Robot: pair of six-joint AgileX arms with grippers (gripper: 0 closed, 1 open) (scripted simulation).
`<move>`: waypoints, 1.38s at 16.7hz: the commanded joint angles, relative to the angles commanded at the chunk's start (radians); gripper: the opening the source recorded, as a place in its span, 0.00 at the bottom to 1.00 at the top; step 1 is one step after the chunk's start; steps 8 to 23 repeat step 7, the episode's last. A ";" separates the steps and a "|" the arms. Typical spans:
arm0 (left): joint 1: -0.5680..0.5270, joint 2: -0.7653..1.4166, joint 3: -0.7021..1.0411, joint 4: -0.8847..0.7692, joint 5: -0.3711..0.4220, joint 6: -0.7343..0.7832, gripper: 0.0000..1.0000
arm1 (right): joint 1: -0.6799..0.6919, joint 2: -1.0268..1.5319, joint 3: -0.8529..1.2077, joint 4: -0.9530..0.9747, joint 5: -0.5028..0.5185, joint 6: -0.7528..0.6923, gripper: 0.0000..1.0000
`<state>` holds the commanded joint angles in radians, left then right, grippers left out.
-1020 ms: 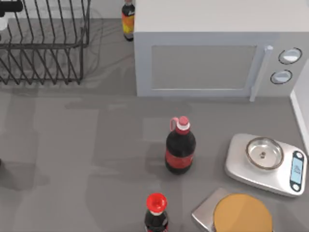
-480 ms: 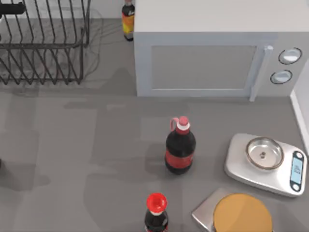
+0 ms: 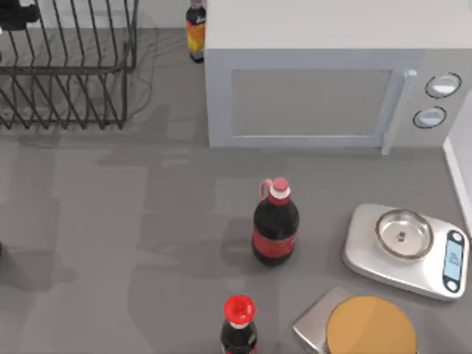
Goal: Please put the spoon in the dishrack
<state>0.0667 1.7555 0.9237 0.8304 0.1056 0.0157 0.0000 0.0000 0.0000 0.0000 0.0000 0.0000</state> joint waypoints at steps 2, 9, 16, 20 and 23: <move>0.000 0.000 0.000 0.000 0.000 0.000 1.00 | 0.000 0.000 0.000 0.000 0.000 0.000 1.00; 0.000 0.000 0.000 0.000 0.000 0.000 1.00 | 0.000 0.000 0.000 0.000 0.000 0.000 1.00; 0.000 0.000 0.000 0.000 0.000 0.000 1.00 | 0.000 0.000 0.000 0.000 0.000 0.000 1.00; 0.000 0.000 0.000 0.000 0.000 0.000 1.00 | 0.000 0.000 0.000 0.000 0.000 0.000 1.00; 0.000 0.000 0.000 0.000 0.000 0.000 1.00 | 0.000 0.000 0.000 0.000 0.000 0.000 1.00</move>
